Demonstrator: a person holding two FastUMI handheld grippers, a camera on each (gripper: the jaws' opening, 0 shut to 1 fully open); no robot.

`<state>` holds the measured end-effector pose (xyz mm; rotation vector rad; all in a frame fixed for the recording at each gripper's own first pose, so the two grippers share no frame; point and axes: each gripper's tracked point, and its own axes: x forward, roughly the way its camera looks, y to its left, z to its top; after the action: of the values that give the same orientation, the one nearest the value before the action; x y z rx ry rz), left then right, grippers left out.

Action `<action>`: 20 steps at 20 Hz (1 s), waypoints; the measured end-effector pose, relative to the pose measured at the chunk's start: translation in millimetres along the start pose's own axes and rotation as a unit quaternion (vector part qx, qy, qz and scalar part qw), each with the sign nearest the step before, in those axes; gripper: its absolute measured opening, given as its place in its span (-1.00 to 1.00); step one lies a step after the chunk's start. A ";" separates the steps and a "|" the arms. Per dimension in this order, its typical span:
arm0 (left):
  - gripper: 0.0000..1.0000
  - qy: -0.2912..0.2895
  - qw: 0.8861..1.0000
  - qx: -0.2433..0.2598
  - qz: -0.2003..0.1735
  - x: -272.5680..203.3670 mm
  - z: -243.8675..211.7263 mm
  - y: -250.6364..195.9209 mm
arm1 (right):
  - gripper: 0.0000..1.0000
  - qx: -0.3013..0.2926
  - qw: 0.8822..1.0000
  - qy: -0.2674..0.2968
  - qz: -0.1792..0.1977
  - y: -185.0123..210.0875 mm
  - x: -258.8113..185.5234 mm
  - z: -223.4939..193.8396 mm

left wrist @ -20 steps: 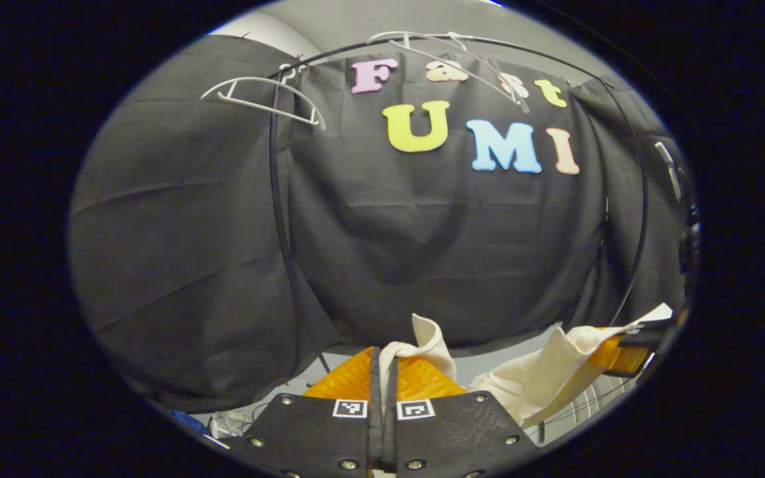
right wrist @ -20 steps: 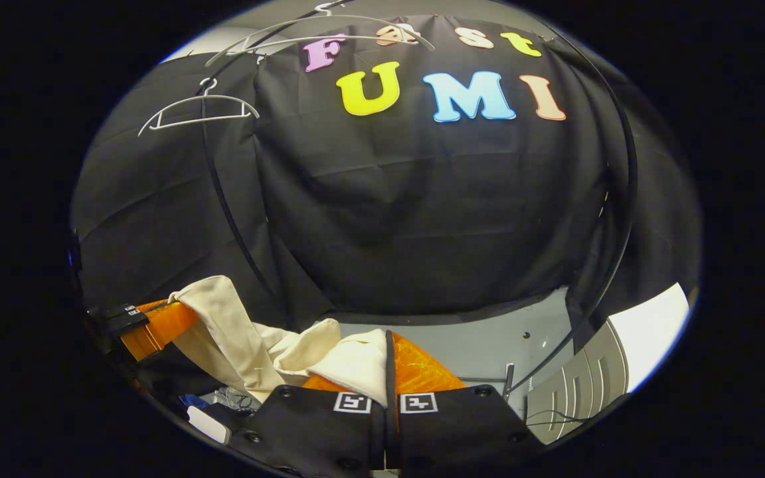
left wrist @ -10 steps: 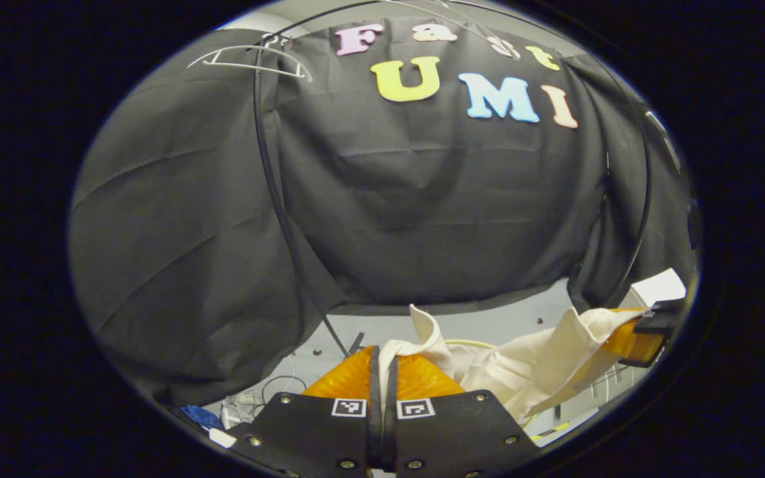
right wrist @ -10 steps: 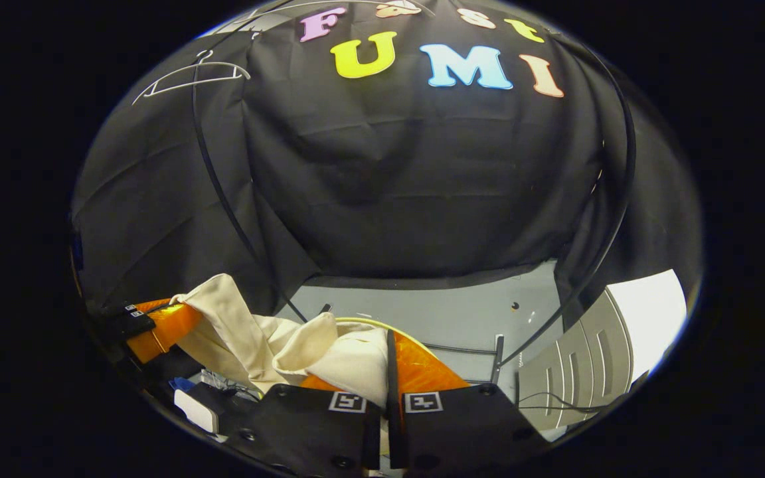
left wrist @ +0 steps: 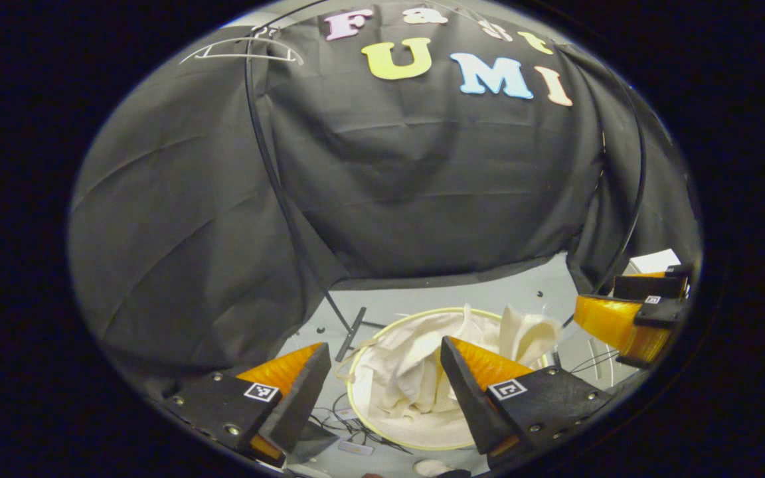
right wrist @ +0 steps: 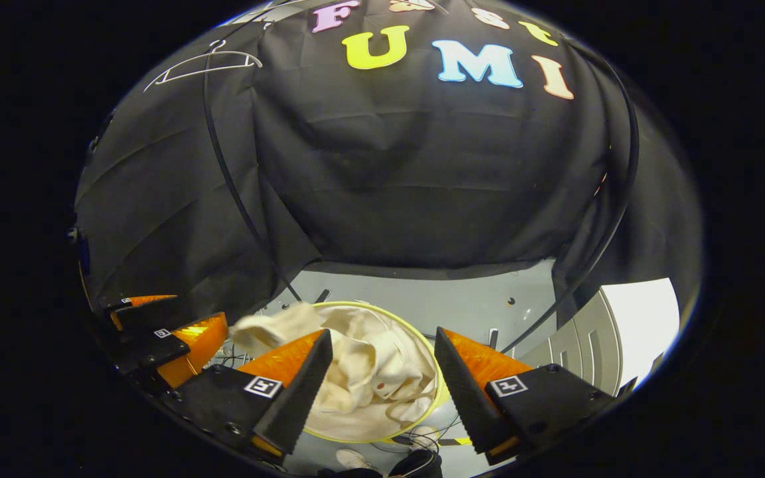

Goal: Grasp the clothes on the hanger with both hands and then place them into the laundry hamper below.

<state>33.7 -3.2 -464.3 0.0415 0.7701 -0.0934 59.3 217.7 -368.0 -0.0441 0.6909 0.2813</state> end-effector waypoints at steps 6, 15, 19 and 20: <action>0.99 -0.020 1.000 0.010 0.002 -23.9 39.6 2.0 | 0.93 0.007 1.000 -0.015 -0.004 -8.9 -20.8 22.1; 0.99 -0.162 0.987 0.002 -0.019 -128.4 170.0 26.6 | 0.86 0.004 0.987 -0.159 -0.021 -9.5 -116.1 142.1; 0.99 -0.221 0.975 -0.004 -0.032 -183.7 228.8 30.0 | 0.93 -0.004 0.976 -0.215 -0.032 -17.9 -171.6 189.5; 0.99 -0.235 0.971 -0.005 -0.033 -197.8 245.2 33.2 | 0.93 -0.007 0.973 -0.228 -0.038 -23.6 -184.3 199.5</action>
<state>65.7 25.9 -150.5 -0.0154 0.2967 -0.1561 54.5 177.1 -98.5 -0.0179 0.2297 0.2109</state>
